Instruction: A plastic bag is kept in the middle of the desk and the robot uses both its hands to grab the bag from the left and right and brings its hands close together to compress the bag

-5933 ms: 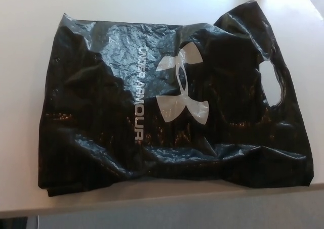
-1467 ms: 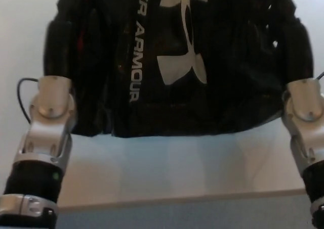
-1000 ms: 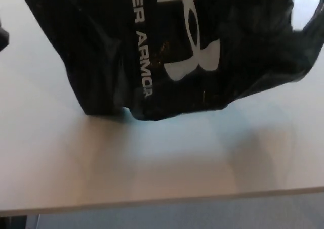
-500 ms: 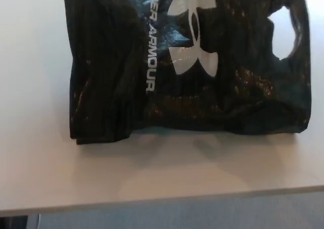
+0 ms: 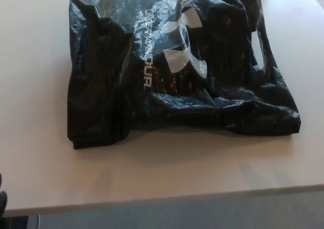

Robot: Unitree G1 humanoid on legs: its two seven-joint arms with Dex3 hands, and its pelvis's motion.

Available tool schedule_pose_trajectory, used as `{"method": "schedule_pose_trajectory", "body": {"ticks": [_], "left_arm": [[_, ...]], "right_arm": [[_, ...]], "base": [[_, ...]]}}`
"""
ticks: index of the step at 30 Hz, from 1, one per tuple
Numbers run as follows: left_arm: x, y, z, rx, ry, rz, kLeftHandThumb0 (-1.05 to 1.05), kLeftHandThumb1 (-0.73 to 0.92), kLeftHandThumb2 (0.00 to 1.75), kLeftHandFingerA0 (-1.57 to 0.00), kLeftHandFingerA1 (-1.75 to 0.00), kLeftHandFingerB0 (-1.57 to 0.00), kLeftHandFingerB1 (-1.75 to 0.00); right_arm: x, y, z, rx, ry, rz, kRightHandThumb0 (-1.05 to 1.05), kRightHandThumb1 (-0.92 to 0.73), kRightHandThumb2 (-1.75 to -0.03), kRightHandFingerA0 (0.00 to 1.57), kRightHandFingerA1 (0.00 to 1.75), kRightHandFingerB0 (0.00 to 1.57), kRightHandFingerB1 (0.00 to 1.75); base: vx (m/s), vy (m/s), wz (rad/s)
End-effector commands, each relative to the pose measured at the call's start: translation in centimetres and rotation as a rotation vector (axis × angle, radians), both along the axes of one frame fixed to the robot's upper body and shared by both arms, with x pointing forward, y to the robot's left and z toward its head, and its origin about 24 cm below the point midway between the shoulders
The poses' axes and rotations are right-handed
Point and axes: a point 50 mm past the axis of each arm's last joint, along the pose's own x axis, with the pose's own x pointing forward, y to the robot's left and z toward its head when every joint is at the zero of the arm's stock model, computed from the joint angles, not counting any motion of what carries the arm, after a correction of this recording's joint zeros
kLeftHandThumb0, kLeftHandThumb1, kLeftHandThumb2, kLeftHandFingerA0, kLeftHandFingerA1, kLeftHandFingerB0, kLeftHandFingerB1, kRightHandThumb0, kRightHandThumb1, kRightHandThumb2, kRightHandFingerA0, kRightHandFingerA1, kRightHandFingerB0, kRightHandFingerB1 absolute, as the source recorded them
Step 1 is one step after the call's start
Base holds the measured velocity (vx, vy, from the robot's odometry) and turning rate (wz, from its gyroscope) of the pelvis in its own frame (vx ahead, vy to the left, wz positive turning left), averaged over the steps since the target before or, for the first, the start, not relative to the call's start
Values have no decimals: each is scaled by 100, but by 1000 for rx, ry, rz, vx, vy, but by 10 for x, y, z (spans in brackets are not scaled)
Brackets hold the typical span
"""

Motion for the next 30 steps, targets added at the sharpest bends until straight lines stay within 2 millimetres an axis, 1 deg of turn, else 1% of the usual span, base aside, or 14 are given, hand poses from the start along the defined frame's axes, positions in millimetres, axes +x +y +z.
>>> {"method": "schedule_pose_trajectory", "body": {"ticks": [1, 3, 4, 5, 8, 10, 11, 18, 19, 20, 22, 23, 25, 30], "left_arm": [[-45, -16, -1, -17, -138, -119, -72, 92, 121, 0, -18, 0, -17], [-46, -16, -2, -8, -133, -113, -72, 92, 122, 0, -18, 0, -18], [-44, -15, -4, -4, -141, -116, -72, 92, 121, 0, -19, 0, -18], [-40, -14, -5, -2, -149, -122, -71, 92, 121, 0, -20, 0, -19], [-32, -13, -3, -4, -175, -133, -73, 89, 117, -2, -20, -1, -16], [-28, -12, -2, 14, -201, -117, -75, 90, 118, -4, -22, -3, -15], [-27, -12, -3, -9, -195, -122, -75, 89, 118, -1, -19, 0, -16], [-28, -11, -6, 24, -179, -137, -76, 92, 122, -1, -19, 0, -16], [-29, -11, -6, 9, -175, -128, -75, 84, 116, -5, -24, -5, -22], [-30, -13, -7, -25, -178, -120, -75, 85, 117, -5, -25, -5, -22], [-35, -13, -7, 0, -177, -109, -74, 86, 117, -6, -27, -5, -23], [-34, -15, -7, -65, -174, -144, -78, 89, 118, -4, -17, -4, -18], [-35, -14, -8, -9, -182, -118, -73, 85, 116, -5, -25, -5, -25], [-35, -13, -10, -10, -179, -113, -65, 80, 117, -1, -30, -1, -31]], "right_arm": [[-47, 13, -22, 53, -61, 136, -68, -90, -66, 4, 27, 8, 28], [-46, 13, -23, 55, -59, 135, -67, -85, -69, 6, 23, 10, 26], [-46, 12, -24, 58, -57, 127, -74, -68, -102, 0, 34, 13, 38], [-46, 13, -24, 66, -55, 120, -68, -85, -68, 7, 24, 11, 27], [-44, 15, -24, 86, -75, 109, -68, -87, -67, 7, 26, 12, 28], [-41, 18, -24, 91, -92, 113, -64, -88, -68, 7, 26, 11, 29], [-39, 18, -24, 96, -95, 119, -74, -66, -100, 0, 35, 7, 39], [-40, 17, -23, 97, -107, 131, -70, -66, -100, 1, 36, 5, 40], [-40, 17, -24, 93, -103, 129, -62, -89, -68, 7, 27, 11, 28], [-42, 16, -24, 85, -95, 123, -72, -66, -100, 0, 35, 8, 40], [-44, 16, -25, 81, -79, 119, -72, -66, -100, 0, 35, 8, 40], [-44, 16, -25, 74, -78, 116, -67, -89, -68, 8, 27, 13, 28], [-45, 15, -26, 89, -76, 126, -75, -67, -100, 0, 36, 9, 40], [-45, 15, -28, 99, -73, 125, -75, -67, -101, 0, 36, 10, 41]], "base": [[0, 0, 0], [0, 0, 0], [0, 0, 0], [0, 0, 0], [0, 0, 0], [0, 0, 0], [0, 0, 0], [0, 0, 0], [0, 0, 0], [0, 0, 0], [0, 0, 0], [0, 0, 0], [0, 0, 0], [0, 0, 0]]}}
